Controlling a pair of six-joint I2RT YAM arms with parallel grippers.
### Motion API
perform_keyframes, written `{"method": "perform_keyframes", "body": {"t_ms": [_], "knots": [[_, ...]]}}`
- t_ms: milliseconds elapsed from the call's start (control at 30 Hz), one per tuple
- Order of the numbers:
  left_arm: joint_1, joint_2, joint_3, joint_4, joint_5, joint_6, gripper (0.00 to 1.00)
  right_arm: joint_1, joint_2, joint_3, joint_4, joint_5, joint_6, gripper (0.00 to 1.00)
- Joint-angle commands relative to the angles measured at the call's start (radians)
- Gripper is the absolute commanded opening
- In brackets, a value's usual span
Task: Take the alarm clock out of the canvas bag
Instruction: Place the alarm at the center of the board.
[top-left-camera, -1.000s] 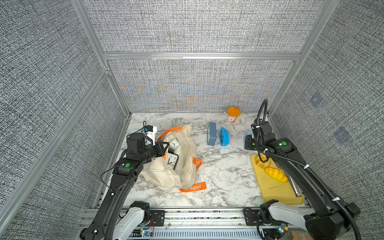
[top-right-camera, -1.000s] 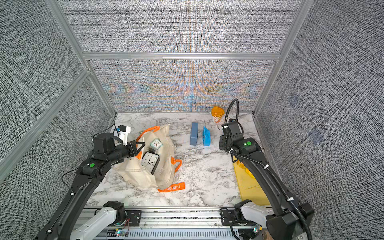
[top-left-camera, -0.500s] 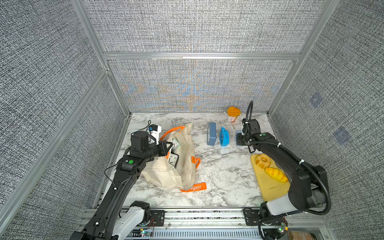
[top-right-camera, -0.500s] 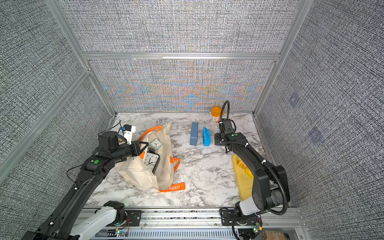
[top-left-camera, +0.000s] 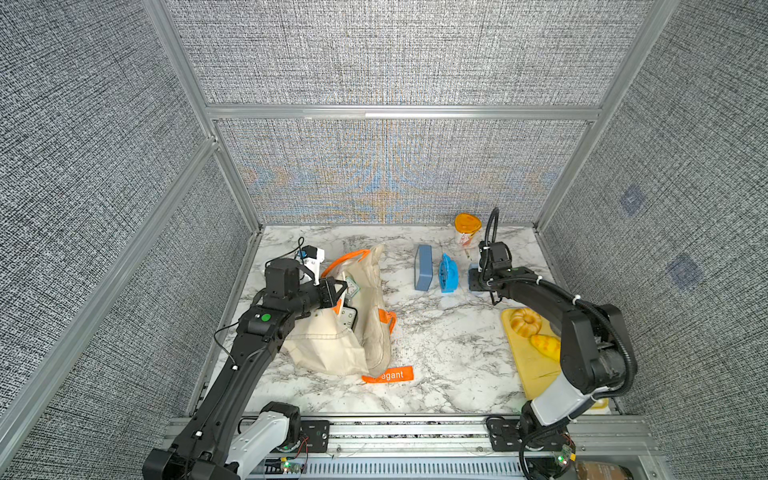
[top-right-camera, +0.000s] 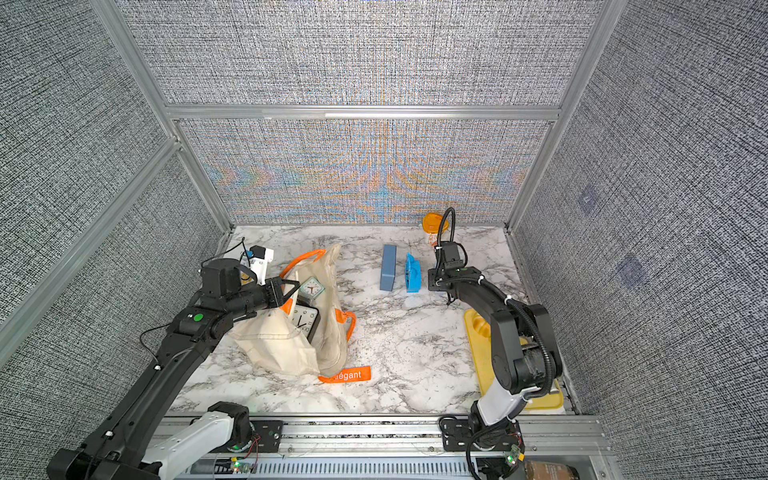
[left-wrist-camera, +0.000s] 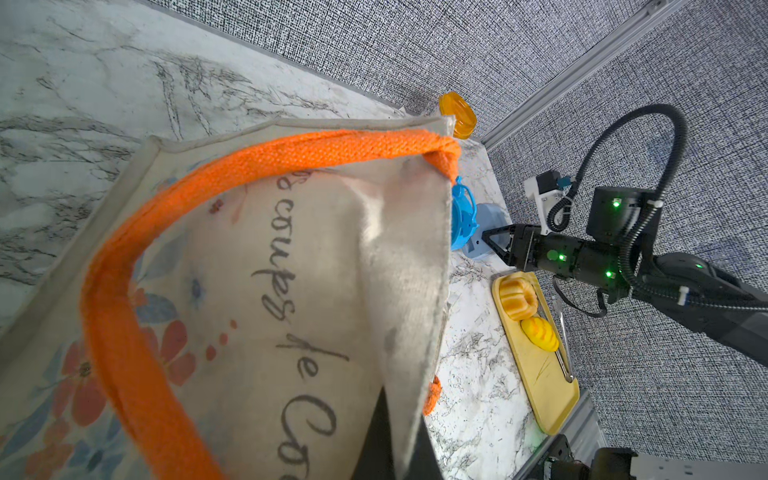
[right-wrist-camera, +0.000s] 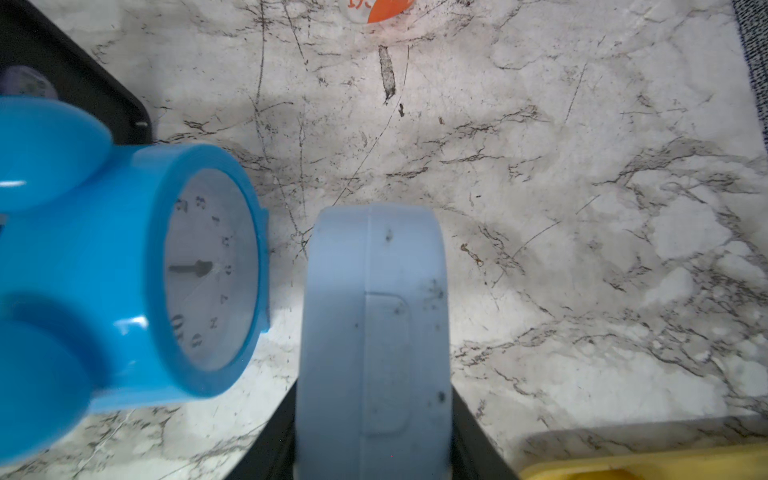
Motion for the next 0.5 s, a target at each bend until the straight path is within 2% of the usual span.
{"method": "perform_keyframes", "body": {"t_ms": [0, 467], "knots": [[-0.001, 0.001, 0.013, 0.034, 0.021, 0.014, 0.01, 0.0, 0.026, 0.019, 0.071, -0.004, -0.017, 0.43], [-0.002, 0.015, 0.019, 0.035, 0.014, -0.001, 0.01, 0.0, 0.103, 0.059, 0.086, -0.03, -0.022, 0.46]]}}
